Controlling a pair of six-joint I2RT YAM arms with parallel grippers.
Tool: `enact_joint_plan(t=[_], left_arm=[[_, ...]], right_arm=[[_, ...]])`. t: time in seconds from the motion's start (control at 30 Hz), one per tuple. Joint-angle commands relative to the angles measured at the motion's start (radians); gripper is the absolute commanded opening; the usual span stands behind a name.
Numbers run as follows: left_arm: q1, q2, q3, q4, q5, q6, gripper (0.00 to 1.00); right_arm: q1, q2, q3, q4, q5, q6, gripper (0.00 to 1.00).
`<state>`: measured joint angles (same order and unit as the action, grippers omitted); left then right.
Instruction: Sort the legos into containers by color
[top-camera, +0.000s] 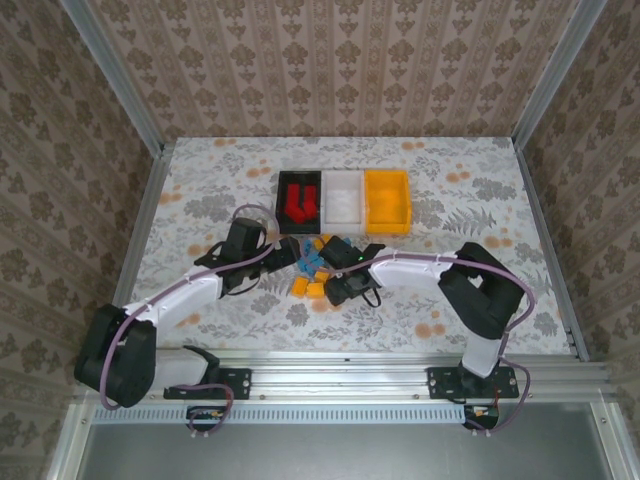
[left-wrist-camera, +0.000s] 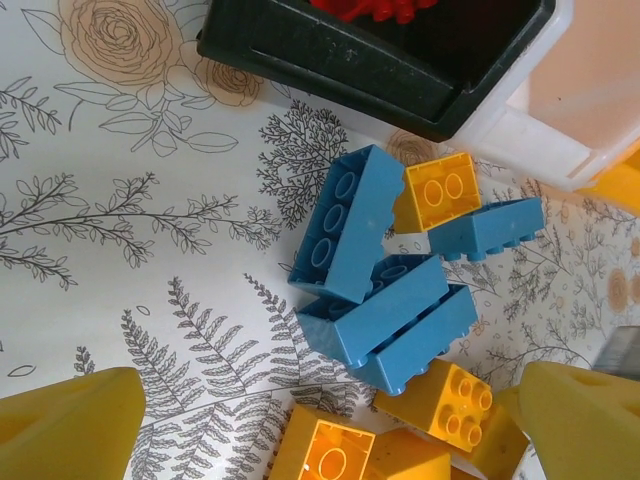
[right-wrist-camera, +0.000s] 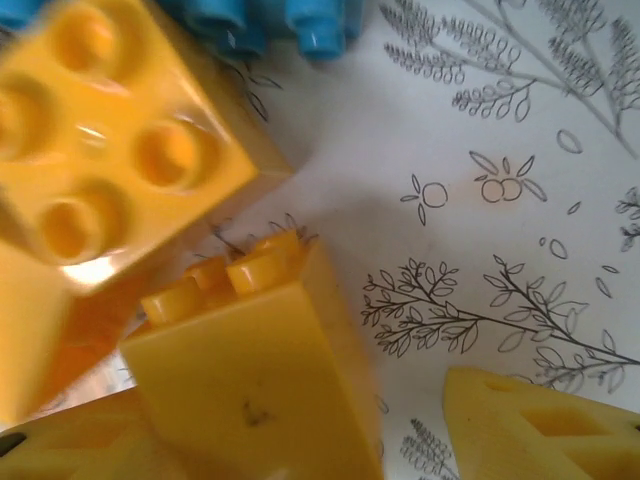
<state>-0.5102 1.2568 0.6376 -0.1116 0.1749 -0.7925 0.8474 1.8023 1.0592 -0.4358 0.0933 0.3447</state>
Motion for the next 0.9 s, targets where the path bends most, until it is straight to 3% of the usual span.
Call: enact_joint_plan(t=[0.0,0.53,0.73,0.87], left_arm=[[-0.006,-0.014,0.023,-0.005,-0.02,0.02,0.98],[-0.005,0.004,0.048,-0.013,-0.031,0.035,0.98],[-0.004,0.001,0.052,-0.022,-0.034,0.038,0.98],[-0.004,0.0,0.057,-0.027,-0.037,0.042,0.98]], right_arm=[[0.001,0.019,0.012,-0.005,0.049,0.003,0.61],[-0.026,0.067,0.022,0.07,0.102,-0.126,0.58],[-0.026,0.056,0.026,0.081,0.09,-0.129,0.43],[-0.026,0.022,0.013,0.081,0.106,-0.126,0.39]])
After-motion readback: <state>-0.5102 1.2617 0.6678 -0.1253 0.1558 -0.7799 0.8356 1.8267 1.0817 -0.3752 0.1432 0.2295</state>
